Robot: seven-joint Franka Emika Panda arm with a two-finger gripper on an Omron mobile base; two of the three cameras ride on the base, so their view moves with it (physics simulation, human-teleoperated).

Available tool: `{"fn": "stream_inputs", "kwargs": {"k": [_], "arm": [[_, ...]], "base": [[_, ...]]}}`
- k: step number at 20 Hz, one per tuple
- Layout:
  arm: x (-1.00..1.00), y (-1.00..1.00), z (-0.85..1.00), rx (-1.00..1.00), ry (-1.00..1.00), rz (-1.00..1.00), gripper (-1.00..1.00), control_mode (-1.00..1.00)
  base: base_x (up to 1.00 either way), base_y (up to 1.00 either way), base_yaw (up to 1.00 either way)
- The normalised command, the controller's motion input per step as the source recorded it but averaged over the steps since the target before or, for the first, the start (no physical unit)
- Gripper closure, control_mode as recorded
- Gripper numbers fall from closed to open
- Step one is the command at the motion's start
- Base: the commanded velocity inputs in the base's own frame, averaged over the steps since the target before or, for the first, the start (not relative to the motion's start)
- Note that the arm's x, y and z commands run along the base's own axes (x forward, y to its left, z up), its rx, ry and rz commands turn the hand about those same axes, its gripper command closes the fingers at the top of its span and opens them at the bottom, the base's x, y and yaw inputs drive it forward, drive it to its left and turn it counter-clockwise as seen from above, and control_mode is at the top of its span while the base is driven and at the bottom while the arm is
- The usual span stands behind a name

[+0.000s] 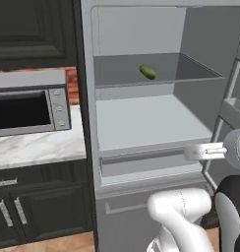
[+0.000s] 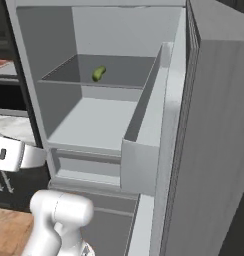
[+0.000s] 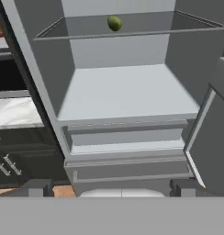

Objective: Place the cold items (cucumber and squash) from the fridge in one tupperware on the dining counter. Place the warm items (kebab skewer and hot dog) in the stove area in another tupperware.

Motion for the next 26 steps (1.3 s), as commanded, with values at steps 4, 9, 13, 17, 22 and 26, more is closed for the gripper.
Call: {"fn": "stream_inputs", "kwargs": {"k": [4, 9, 13, 17, 22, 26], "arm": [[0.00, 0.00, 0.00, 0.00, 0.00, 0.00, -1.00, 1.00], [0.00, 0.00, 0.00, 0.00, 0.00, 0.00, -1.00, 1.00], [0.00, 0.00, 0.00, 0.00, 0.00, 0.00, -1.00, 1.00], [0.13, -0.20, 0.47, 0.02, -0.14, 0.00, -1.00, -1.00], [0.35, -0.20, 0.97, 0.00, -0.17, 0.00, -1.00, -1.00], [0.59, -0.02, 0.82, 0.00, -0.01, 0.00, -1.00, -1.00]], "base": [[0.61, 0.00, 0.00], [0.47, -0.05, 0.00], [0.49, -0.16, 0.00], [0.08, -0.05, 0.00], [0.00, 0.00, 0.00], [0.00, 0.00, 0.00]]}}
